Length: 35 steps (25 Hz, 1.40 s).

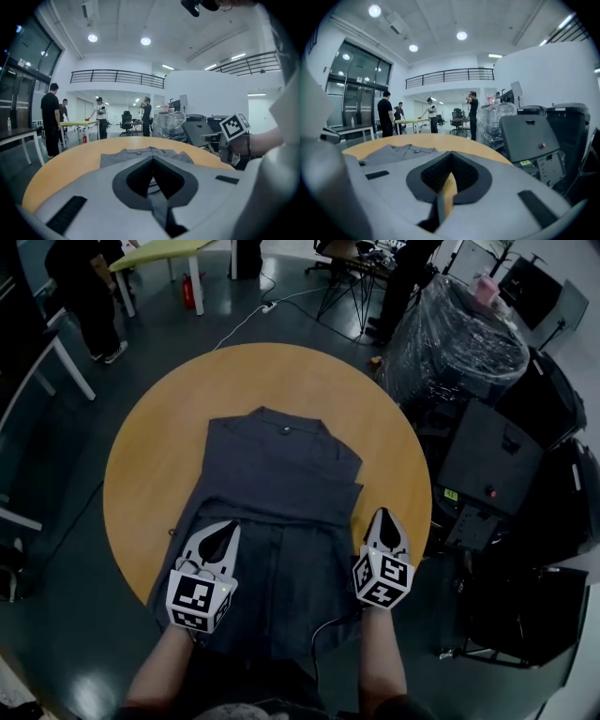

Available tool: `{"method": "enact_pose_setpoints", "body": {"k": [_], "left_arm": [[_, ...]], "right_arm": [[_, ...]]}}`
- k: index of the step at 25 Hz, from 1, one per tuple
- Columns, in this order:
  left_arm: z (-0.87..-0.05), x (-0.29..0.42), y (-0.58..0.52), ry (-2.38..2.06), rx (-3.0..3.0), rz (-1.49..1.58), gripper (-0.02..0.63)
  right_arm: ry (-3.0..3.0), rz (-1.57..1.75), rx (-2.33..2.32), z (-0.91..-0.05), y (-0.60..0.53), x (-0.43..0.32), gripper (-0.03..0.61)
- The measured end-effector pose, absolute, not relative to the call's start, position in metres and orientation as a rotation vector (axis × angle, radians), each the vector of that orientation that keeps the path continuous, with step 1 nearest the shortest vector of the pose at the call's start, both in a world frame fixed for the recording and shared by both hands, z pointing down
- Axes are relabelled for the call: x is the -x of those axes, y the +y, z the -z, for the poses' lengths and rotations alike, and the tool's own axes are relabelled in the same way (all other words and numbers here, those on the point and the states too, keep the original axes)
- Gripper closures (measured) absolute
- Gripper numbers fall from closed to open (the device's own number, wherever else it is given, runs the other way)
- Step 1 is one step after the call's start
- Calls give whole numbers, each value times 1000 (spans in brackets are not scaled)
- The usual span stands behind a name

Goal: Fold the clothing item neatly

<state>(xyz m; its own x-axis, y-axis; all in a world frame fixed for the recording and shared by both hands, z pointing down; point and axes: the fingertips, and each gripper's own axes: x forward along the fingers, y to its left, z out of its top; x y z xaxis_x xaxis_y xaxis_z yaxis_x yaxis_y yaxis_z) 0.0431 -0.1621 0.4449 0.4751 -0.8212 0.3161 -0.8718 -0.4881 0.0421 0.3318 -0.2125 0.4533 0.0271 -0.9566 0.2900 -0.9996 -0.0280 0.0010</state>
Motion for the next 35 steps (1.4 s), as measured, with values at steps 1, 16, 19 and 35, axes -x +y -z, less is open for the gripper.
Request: {"method": "enact_pose_setpoints", "body": {"k": [1, 16, 19, 35], "left_arm": [[-441, -41, -153, -1473, -2535, -372, 606], [-478, 59, 69, -1415, -2538, -324, 606], [-491, 85, 129, -1389, -2567, -369, 606], [-671, 173, 257, -1265, -2508, -785, 604]], "right_arm": [[-2070, -281, -2112, -442, -203, -328, 588], [-1861, -161, -2369, -447, 78, -320, 589], [-1826, -219, -2394, -469, 153, -302, 588], [-1874, -544, -2126, -687, 294, -245, 523]]}}
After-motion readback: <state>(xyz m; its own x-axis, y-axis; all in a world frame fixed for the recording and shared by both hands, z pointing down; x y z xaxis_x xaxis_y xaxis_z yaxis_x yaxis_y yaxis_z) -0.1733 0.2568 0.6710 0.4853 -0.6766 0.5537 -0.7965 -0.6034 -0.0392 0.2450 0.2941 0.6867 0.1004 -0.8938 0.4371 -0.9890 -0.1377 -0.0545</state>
